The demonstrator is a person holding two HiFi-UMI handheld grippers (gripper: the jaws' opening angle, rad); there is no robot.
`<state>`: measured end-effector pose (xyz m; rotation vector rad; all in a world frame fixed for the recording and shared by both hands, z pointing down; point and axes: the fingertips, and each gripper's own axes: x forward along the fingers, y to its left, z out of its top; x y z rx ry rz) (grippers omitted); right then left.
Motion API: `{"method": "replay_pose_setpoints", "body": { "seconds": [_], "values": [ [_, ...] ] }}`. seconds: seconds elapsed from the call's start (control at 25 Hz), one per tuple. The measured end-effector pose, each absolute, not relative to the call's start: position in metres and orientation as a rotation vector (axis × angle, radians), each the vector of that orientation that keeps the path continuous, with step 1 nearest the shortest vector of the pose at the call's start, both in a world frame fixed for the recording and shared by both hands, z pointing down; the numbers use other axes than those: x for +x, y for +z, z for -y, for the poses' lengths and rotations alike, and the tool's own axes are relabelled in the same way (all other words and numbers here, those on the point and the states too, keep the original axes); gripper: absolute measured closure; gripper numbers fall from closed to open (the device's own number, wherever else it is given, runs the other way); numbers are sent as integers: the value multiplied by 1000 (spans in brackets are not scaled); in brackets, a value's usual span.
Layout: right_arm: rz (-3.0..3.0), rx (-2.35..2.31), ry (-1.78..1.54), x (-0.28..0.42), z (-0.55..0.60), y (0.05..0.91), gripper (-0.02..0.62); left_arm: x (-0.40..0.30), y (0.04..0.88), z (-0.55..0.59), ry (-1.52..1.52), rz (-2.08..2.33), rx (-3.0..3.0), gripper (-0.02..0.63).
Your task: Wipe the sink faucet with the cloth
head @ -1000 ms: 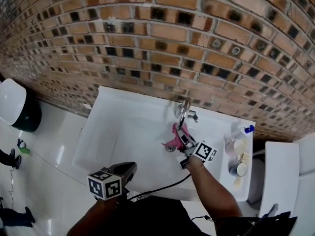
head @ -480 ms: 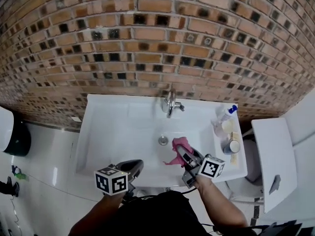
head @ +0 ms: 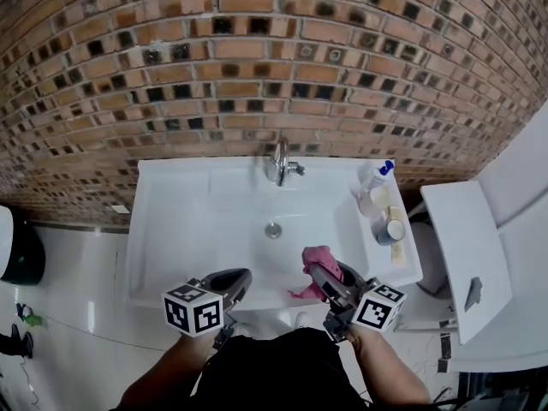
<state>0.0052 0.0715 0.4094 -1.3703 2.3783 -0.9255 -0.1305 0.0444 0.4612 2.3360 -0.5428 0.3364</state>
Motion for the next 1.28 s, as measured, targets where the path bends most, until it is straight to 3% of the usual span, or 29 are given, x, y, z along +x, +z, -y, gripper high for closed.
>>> {"method": "replay_pose_setpoints", "body": {
  "seconds": [1.28],
  "values": [
    [-2535, -1298, -991, 38, -137, 431, 474, -102, 467, -97, 306, 715, 2258, 603]
  ]
}}
